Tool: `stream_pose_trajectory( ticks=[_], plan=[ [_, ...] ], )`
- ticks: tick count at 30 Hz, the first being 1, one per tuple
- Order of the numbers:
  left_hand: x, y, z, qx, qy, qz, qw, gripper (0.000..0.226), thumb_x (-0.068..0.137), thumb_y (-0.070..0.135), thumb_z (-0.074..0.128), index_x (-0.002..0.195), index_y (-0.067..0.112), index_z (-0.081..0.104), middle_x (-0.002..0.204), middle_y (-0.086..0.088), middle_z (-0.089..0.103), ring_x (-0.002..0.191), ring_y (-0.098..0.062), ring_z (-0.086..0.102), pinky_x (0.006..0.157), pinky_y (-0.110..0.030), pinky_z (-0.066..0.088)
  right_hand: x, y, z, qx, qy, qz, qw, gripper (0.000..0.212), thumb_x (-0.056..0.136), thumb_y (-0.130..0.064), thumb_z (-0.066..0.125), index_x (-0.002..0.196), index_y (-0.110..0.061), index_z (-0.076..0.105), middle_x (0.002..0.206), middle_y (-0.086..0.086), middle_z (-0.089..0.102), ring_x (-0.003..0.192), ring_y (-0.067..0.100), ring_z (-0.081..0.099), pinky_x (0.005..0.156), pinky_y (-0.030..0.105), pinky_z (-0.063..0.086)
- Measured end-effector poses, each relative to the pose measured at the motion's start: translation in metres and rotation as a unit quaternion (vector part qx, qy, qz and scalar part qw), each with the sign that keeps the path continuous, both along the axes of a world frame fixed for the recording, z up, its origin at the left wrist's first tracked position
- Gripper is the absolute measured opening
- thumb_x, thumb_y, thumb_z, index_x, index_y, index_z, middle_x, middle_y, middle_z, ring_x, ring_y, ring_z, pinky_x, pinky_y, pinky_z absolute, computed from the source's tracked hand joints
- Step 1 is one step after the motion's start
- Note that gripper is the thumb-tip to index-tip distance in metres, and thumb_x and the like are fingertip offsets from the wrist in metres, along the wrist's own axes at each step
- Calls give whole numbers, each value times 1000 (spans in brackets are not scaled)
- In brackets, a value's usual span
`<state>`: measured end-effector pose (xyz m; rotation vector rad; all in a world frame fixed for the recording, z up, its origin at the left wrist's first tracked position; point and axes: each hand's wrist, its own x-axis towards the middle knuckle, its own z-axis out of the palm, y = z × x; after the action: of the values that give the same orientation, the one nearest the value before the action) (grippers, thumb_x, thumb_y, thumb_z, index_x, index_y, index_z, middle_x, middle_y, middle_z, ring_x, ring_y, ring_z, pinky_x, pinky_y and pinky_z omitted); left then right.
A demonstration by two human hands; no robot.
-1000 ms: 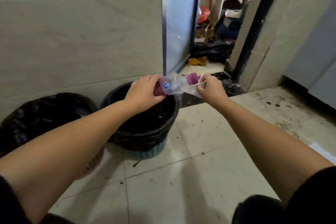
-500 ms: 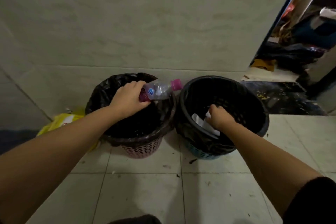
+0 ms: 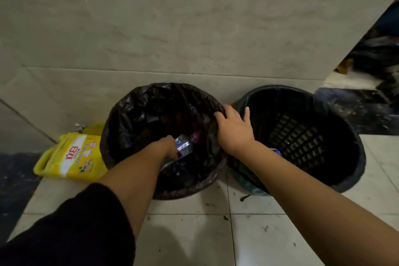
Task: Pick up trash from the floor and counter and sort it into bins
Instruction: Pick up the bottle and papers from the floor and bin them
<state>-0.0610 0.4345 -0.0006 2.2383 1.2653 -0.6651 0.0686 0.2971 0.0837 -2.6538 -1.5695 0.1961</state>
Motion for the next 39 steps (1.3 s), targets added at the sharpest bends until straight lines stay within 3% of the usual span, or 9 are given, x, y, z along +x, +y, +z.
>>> stream_pose_trajectory(
  ticks=[5, 8, 10, 12, 17, 24, 30, 36, 39],
  plan=[
    [8, -6, -41, -14, 89, -49, 995, 79, 85, 20, 68, 146, -2, 21, 149, -18, 37, 135, -32, 44, 109, -35, 40, 0, 4, -8, -3, 19, 9, 1000, 52, 96, -23, 48, 144, -16, 30, 159, 12, 11, 149, 28, 6, 119, 56, -1],
    [11, -11, -52, -23, 116, -81, 990, 82, 91, 25, 61, 149, -3, 10, 156, -18, 22, 143, -32, 31, 115, -36, 32, 0, 5, -10, 4, 31, 6, 1000, 53, 96, -21, 46, 145, -17, 29, 160, 11, 10, 150, 28, 4, 119, 55, 0],
    [14, -9, -51, -38, 115, -69, 990, 91, 87, 28, 66, 149, -2, 5, 156, -19, 23, 142, -33, 31, 115, -38, 34, 2, 6, -9, 0, 33, 4, 999, 54, 95, -20, 46, 146, -18, 28, 160, 11, 10, 150, 28, 3, 119, 56, -1],
    [16, -4, -43, -54, 92, -59, 992, 95, 82, 31, 72, 150, 2, 12, 151, -19, 34, 137, -33, 40, 112, -39, 39, 3, 8, -8, -8, 41, 1, 999, 54, 96, -20, 45, 146, -18, 28, 159, 11, 12, 150, 28, 3, 119, 56, -1],
    [28, 13, 13, 5, 10, -108, 994, 51, 89, 35, 62, 125, 0, 54, 129, -18, 59, 110, -29, 59, 95, -35, 48, 4, 6, 0, -8, 98, -12, 995, 50, 97, -24, 39, 146, -20, 29, 159, 11, 15, 149, 28, 7, 120, 55, 2],
    [53, -4, 124, 187, -155, -109, 964, 28, 90, 31, 55, 110, 11, 60, 120, -16, 64, 111, -33, 61, 89, -38, 50, 31, -28, 44, 87, 93, -17, 992, 46, 98, -31, 39, 142, -18, 38, 155, 11, 27, 143, 30, 25, 118, 51, 22],
    [135, -111, 164, 188, -255, -177, 932, 21, 91, 24, 53, 105, 12, 62, 111, -17, 69, 101, -34, 64, 87, -41, 53, 100, -141, 70, 153, 61, -121, 979, 49, 92, -24, 47, 140, -17, 38, 148, 12, 37, 132, 35, 40, 105, 48, 37],
    [259, -295, 153, 160, -284, -324, 888, 18, 92, 28, 49, 103, 18, 59, 108, -8, 69, 97, -30, 63, 82, -40, 53, 193, -345, 59, 79, 49, -264, 960, 55, 94, -22, 43, 147, -22, 27, 154, 11, 28, 134, 34, 38, 105, 47, 37],
    [320, -405, 135, 110, -274, -401, 867, 23, 95, 29, 46, 113, 19, 56, 111, -7, 67, 90, -26, 63, 83, -40, 56, 234, -468, 43, 53, 58, -342, 936, 55, 94, -20, 39, 148, -22, 24, 154, 12, 27, 135, 34, 36, 106, 48, 37]
  ],
)
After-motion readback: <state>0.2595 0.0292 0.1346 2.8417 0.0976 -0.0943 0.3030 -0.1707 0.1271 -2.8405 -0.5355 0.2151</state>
